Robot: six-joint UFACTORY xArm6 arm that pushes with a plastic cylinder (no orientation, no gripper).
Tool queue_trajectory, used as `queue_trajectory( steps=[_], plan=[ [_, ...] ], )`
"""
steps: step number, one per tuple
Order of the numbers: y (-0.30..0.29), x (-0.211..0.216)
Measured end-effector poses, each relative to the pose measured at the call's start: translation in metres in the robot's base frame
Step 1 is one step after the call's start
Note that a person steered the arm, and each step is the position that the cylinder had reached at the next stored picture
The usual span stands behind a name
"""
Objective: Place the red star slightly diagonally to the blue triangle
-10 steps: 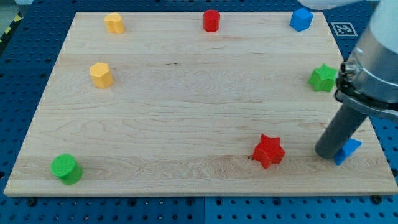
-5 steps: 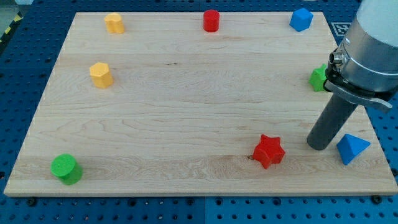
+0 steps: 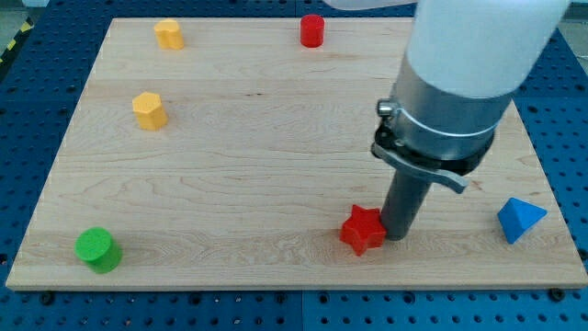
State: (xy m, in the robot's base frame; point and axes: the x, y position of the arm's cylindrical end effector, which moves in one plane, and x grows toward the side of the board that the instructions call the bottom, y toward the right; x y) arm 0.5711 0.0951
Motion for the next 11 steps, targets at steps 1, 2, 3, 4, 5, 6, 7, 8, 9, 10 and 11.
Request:
queue_trajectory(
  steps=[1, 2, 3, 4, 5, 6, 7, 8, 9, 10, 11],
  plan=[
    [-0.024, 0.003],
    [-0.035, 0.003],
    [-0.035, 0.003],
    [-0.034, 0.003],
    [-0.032, 0.003],
    [-0.028, 0.003],
    [-0.010, -0.011],
    [-0.009, -0.033],
    [-0.044, -0.042],
    [-0.089, -0.045],
    [-0.118, -0.043]
  ],
)
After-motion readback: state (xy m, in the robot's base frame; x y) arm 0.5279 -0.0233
